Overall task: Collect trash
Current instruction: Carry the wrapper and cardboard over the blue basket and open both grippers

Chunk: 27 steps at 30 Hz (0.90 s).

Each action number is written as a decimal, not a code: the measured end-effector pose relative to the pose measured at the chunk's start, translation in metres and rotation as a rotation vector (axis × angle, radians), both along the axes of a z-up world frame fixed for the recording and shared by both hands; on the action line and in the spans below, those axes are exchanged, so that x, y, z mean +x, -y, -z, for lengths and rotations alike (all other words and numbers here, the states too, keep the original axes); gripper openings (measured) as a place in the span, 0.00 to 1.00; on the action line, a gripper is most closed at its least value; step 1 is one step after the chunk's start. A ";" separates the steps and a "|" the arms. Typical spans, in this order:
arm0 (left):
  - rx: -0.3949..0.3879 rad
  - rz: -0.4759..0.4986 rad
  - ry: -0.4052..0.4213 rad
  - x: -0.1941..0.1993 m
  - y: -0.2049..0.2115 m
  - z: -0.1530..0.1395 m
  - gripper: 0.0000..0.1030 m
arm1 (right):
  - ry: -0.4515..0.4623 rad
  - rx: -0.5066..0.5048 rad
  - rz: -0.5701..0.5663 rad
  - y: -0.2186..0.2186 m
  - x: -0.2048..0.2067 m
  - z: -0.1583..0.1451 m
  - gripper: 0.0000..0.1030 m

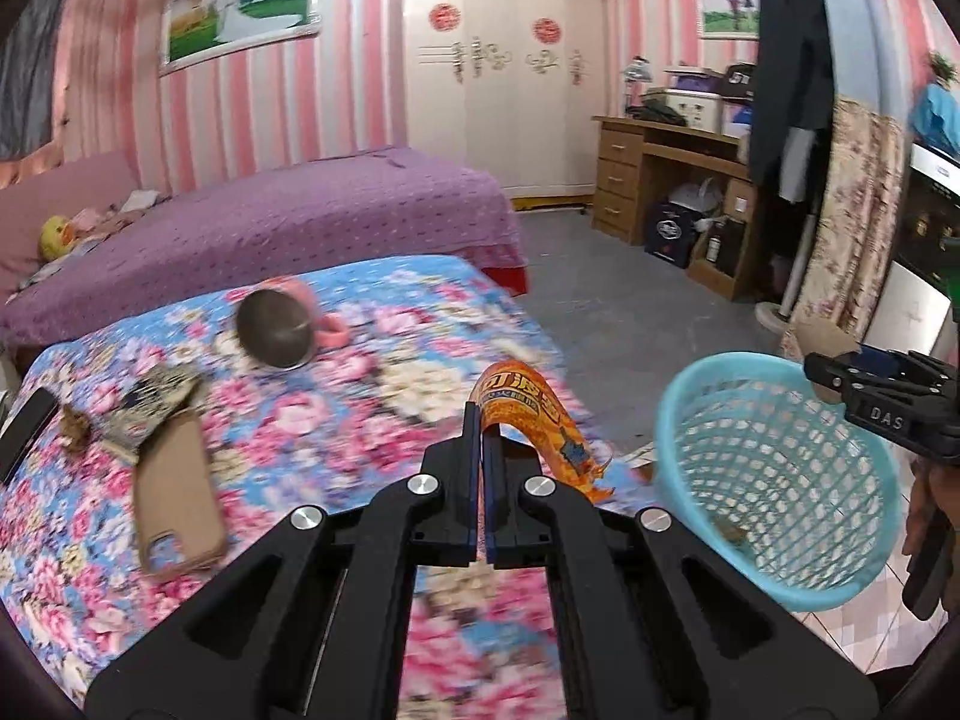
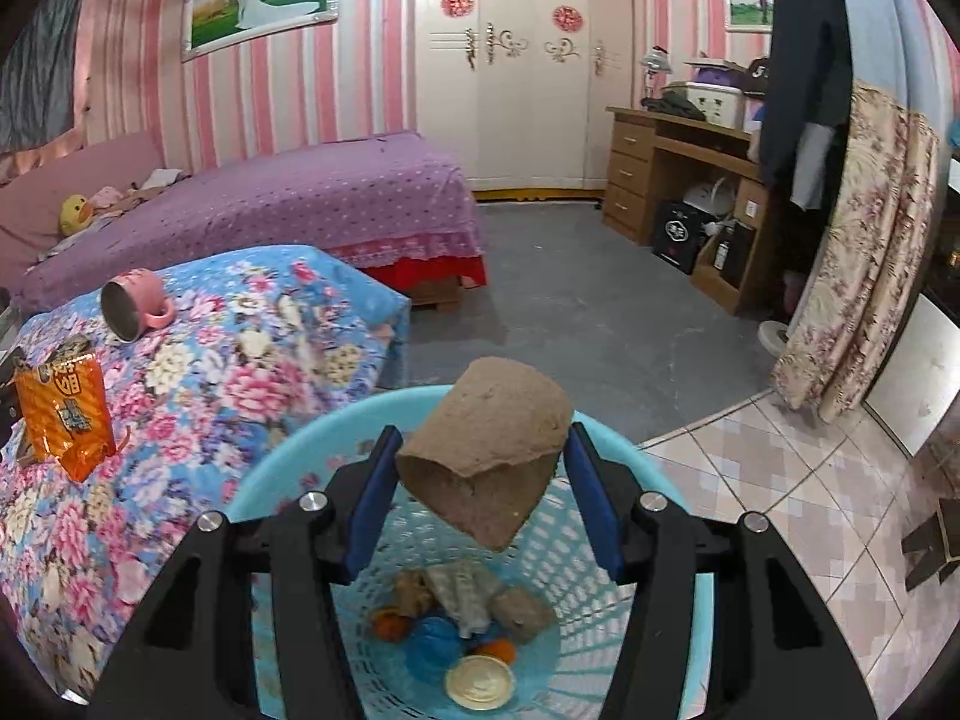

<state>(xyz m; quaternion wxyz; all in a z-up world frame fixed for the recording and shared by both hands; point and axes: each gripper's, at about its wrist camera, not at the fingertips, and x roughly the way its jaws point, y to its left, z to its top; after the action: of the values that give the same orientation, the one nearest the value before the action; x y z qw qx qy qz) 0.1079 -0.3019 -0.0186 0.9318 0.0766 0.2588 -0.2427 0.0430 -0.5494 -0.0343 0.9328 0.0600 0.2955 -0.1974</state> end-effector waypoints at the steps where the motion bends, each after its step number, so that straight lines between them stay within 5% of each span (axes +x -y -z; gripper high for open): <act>1: -0.005 0.014 -0.004 -0.003 0.008 0.000 0.00 | -0.001 -0.005 0.012 0.006 -0.004 0.000 0.54; 15: 0.008 0.146 -0.036 -0.038 0.110 0.012 0.02 | 0.041 0.077 0.085 0.051 -0.036 0.008 0.54; 19: 0.007 0.171 -0.076 -0.039 0.121 0.020 0.37 | 0.055 0.104 0.095 0.057 -0.041 0.009 0.54; 22: 0.019 0.158 -0.061 -0.038 0.117 0.023 0.46 | 0.055 0.110 0.103 0.060 -0.042 0.010 0.54; 27: 0.012 0.087 -0.040 -0.026 0.097 0.021 0.77 | 0.049 0.102 0.109 0.059 -0.042 0.011 0.54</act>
<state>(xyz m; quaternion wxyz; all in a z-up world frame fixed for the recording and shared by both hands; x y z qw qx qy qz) 0.0817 -0.3986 -0.0396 0.9146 0.0887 0.2751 -0.2828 0.0013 -0.6088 -0.0448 0.9234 0.1280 0.2786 -0.2310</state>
